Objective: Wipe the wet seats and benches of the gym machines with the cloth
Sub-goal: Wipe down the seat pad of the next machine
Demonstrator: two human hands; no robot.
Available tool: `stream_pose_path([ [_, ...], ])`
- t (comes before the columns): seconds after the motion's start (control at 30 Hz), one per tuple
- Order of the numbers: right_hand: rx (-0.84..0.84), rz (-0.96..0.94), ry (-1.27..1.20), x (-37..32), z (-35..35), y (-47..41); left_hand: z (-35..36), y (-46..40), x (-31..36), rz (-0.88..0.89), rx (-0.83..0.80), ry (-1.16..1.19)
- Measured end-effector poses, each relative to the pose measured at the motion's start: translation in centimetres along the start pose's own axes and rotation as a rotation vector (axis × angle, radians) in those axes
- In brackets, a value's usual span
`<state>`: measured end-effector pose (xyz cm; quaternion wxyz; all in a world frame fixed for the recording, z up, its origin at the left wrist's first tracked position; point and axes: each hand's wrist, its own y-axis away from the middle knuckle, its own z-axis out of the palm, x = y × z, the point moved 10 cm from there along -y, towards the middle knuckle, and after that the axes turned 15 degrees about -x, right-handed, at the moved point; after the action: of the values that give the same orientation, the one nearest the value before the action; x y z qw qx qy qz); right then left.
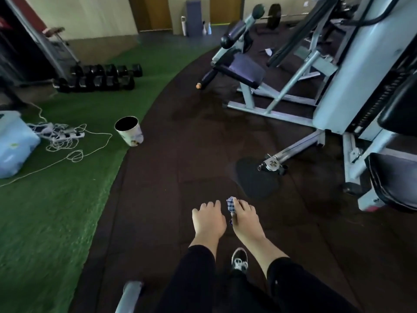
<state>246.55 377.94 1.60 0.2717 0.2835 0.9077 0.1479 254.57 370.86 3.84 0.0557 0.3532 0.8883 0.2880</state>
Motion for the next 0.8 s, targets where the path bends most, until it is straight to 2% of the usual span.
stream_pose_path([
  [0.43,0.034,-0.045,0.112,-0.5,-15.8,-27.4,-18.2,-25.5,-0.7,-0.008,0.008,-0.031],
  [0.8,0.07,0.026,0.006,-2.1,-25.4,-48.5,-31.6,-45.6,-2.6,0.044,-0.018,-0.073],
])
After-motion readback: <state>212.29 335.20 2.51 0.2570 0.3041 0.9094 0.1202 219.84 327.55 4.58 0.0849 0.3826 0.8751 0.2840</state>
